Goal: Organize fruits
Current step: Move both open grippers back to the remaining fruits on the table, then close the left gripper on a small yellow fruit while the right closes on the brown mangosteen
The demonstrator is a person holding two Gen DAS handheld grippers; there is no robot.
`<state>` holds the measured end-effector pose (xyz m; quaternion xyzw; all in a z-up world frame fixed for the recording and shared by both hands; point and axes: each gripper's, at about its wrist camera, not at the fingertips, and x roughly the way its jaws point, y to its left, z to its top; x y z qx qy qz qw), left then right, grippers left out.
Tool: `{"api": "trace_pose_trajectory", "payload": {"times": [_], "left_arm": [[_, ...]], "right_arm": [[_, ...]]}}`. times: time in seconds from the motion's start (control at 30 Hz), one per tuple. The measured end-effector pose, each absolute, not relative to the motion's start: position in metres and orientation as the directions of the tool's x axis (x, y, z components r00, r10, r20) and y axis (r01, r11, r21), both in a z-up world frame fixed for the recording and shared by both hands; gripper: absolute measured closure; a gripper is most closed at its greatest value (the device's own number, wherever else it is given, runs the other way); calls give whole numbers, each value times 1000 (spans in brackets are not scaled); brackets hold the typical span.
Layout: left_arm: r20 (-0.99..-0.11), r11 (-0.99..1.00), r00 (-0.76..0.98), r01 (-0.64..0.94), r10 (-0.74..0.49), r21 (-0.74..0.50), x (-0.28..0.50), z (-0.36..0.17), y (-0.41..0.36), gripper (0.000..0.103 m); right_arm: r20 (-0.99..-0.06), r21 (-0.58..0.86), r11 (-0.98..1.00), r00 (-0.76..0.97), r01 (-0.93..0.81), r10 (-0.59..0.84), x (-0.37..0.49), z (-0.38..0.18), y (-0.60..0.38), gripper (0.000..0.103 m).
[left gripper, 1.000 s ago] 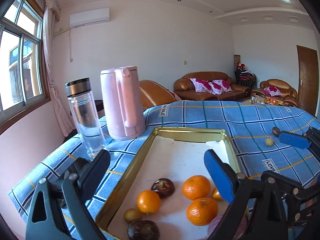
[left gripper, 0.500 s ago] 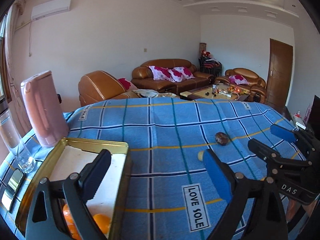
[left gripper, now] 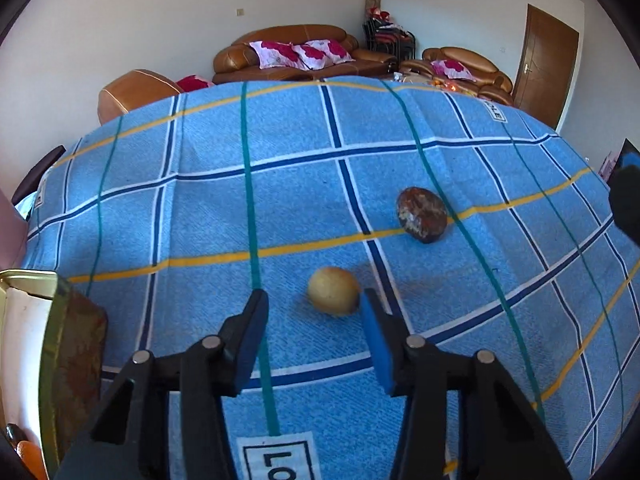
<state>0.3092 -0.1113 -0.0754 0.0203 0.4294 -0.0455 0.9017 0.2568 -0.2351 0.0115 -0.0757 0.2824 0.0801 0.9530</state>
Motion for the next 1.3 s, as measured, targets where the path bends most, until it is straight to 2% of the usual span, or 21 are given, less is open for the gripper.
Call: {"api": "trace_pose_trajectory", "payload": {"times": [0.03, 0.07, 0.17, 0.4, 0.6, 0.7, 0.73, 0.83, 0.93, 1.3], "left_arm": [[-784, 993, 615, 120, -86, -15, 312, -79, -113, 71], [-781, 992, 618, 129, -91, -13, 314, -80, -114, 74], [-774, 995, 628, 85, -86, -41, 324, -75, -102, 74], [-727, 998, 687, -62, 26, -23, 339, -67, -65, 74], [-692, 998, 721, -59, 40, -3, 338, -63, -62, 74], [-698, 999, 716, -47, 20, -19, 339, -63, -60, 74], [-702, 998, 712, -49, 17, -26, 341, -64, -59, 74], [-707, 998, 707, -51, 3, -47, 343, -65, -54, 74], [-708, 997, 706, -52, -4, -58, 343, -65, -52, 74], [-653, 998, 757, -26, -18, -58, 324, -56, -50, 74]], "right_arm": [[-558, -91, 976, 822, -196, 113, 261, 8, -235, 29], [-567, -82, 977, 816, -196, 116, 265, 4, -235, 29], [-592, -68, 981, 799, -182, 107, 278, -7, -237, 29], [-651, -35, 986, 752, -166, 103, 320, -26, -236, 29], [-690, -2, 984, 713, -177, 127, 349, -51, -223, 29], [-711, -8, 983, 692, -184, 123, 354, -64, -218, 34], [-726, -3, 982, 676, -188, 127, 357, -67, -217, 40], [-731, 8, 983, 669, -185, 132, 361, -67, -219, 43], [-751, 37, 981, 642, -192, 154, 364, -71, -223, 59], [-730, 14, 970, 660, -242, 176, 347, -66, -218, 59]]}}
